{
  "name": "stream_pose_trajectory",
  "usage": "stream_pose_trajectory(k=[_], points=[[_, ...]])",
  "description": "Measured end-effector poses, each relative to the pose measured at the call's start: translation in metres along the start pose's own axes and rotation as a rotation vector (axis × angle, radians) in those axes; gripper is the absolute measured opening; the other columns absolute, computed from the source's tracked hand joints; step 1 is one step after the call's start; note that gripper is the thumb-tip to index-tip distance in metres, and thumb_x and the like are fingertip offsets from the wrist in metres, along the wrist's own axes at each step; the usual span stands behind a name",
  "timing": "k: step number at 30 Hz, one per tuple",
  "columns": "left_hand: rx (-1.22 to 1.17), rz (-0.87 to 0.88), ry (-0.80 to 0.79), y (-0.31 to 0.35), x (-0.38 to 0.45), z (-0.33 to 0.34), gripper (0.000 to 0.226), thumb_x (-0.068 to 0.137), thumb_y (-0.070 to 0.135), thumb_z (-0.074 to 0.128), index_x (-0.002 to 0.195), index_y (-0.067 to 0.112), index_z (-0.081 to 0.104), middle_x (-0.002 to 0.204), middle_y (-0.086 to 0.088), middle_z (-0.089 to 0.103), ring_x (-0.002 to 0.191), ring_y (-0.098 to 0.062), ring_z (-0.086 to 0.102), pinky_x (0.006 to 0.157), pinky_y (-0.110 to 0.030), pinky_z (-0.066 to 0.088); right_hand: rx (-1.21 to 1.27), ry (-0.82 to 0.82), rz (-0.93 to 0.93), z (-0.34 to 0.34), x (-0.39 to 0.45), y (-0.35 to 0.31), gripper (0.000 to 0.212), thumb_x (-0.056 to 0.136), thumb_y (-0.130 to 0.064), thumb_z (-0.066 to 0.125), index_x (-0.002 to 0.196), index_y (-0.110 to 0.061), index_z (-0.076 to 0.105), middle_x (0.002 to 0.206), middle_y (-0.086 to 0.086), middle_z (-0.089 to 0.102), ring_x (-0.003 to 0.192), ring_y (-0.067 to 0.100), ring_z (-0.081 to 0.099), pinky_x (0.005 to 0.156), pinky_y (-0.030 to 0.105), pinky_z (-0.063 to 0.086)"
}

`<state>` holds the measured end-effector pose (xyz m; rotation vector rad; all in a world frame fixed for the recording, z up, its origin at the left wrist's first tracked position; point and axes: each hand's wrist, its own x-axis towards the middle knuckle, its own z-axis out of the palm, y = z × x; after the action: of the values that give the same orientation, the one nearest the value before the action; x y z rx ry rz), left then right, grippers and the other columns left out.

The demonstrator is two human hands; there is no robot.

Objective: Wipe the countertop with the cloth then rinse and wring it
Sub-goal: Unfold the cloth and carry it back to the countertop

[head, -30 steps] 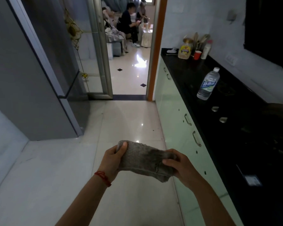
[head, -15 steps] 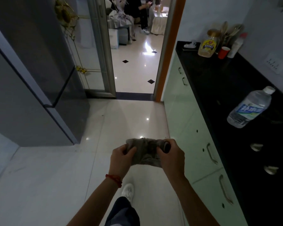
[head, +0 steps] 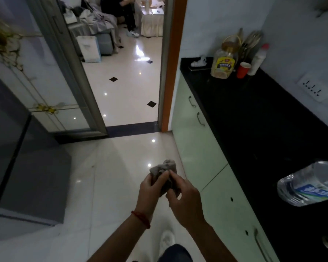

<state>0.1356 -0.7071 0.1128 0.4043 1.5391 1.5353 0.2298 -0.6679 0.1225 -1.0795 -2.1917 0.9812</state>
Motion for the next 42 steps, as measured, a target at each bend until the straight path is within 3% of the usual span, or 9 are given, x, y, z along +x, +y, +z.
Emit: stream_pose_trajectory(k=[6,9,12,17,25,28,31,36,42], points=[[0.056,-0.013,-0.019,0.031,0.122,0.036,0.019,0.074,0.017,0.071,0.09,0.023,0.062,0.088,-0.001,0.07,0.072,-0.007,0.069,0.051,-0.01,0.05,0.241,-0.089,0.082,-0.023,0.111,0.047,0.051,0.08,0.008,0.049,0.117,-0.024,0.057,0.107,-0.006,0.059,0.099,0.004,0.059,0.086,0.013,0.047],[0.026,-0.109,-0.043,0.054,0.177,0.058,0.012,0.081,0.022,0.064,0.093,0.021,0.063,0.09,-0.002,0.07,0.083,-0.016,0.067,0.058,-0.021,0.054,0.487,0.078,0.228,-0.043,0.167,0.072,0.049,0.08,0.012,0.051,0.094,-0.031,0.067,0.1,-0.007,0.069,0.095,0.006,0.064,0.078,0.013,0.051],[-0.083,-0.194,-0.107,0.08,0.227,0.08,0.011,0.086,0.024,0.057,0.093,0.018,0.064,0.092,-0.004,0.071,0.086,-0.02,0.069,0.064,-0.029,0.057,0.6,0.238,0.419,-0.055,0.22,0.096,0.029,0.081,-0.008,0.064,0.098,-0.032,0.061,0.103,-0.005,0.066,0.101,0.015,0.062,0.081,0.024,0.051],[-0.098,-0.209,-0.191,0.106,0.296,0.125,0.024,0.086,0.026,0.055,0.103,0.01,0.063,0.1,-0.011,0.071,0.093,-0.026,0.068,0.075,-0.034,0.058,1.104,0.033,0.647,-0.064,0.284,0.115,0.046,0.066,-0.04,0.066,0.108,-0.02,0.063,0.105,0.006,0.072,0.096,0.021,0.068,0.068,0.034,0.057],[0.309,-0.277,-0.544,0.107,0.422,0.219,0.016,0.085,0.024,0.06,0.078,0.012,0.068,0.091,-0.012,0.07,0.077,-0.015,0.067,0.065,-0.02,0.053,1.144,0.63,0.801,-0.091,0.387,0.172,0.031,0.091,-0.013,0.048,0.119,0.0,0.054,0.119,0.03,0.058,0.111,0.046,0.055,0.1,0.063,0.038],[0.46,-0.249,-0.727,0.111,0.473,0.251,0.007,0.084,0.021,0.063,0.09,0.019,0.061,0.093,-0.005,0.066,0.074,-0.001,0.065,0.066,-0.01,0.049,1.133,0.831,0.819,-0.107,0.416,0.19,0.029,0.089,-0.013,0.053,0.116,-0.004,0.057,0.113,0.023,0.064,0.105,0.039,0.061,0.097,0.053,0.045],[0.737,-0.08,-0.766,0.114,0.527,0.268,0.047,0.082,0.03,0.065,0.125,0.018,0.049,0.112,-0.004,0.061,0.1,-0.013,0.058,0.09,-0.023,0.044,0.992,1.029,0.865,-0.122,0.438,0.209,0.026,0.088,-0.018,0.057,0.112,-0.01,0.059,0.102,0.014,0.067,0.092,0.029,0.065,0.082,0.042,0.053],[1.268,0.451,-0.944,0.104,0.603,0.302,0.057,0.089,0.039,0.051,0.139,0.017,0.036,0.143,-0.006,0.041,0.133,-0.021,0.035,0.111,-0.037,0.032,0.852,1.207,0.973,-0.157,0.462,0.248,0.022,0.083,-0.022,0.061,0.1,-0.008,0.062,0.095,0.011,0.065,0.088,0.023,0.063,0.076,0.037,0.053],[1.548,0.776,-1.096,0.081,0.647,0.342,0.061,0.091,0.046,0.04,0.144,0.023,0.021,0.157,-0.002,0.016,0.145,-0.02,0.011,0.117,-0.04,0.016,0.815,1.409,1.055,-0.197,0.485,0.308,0.029,0.082,-0.016,0.065,0.108,-0.017,0.053,0.095,-0.002,0.059,0.09,0.017,0.06,0.071,0.03,0.052]])
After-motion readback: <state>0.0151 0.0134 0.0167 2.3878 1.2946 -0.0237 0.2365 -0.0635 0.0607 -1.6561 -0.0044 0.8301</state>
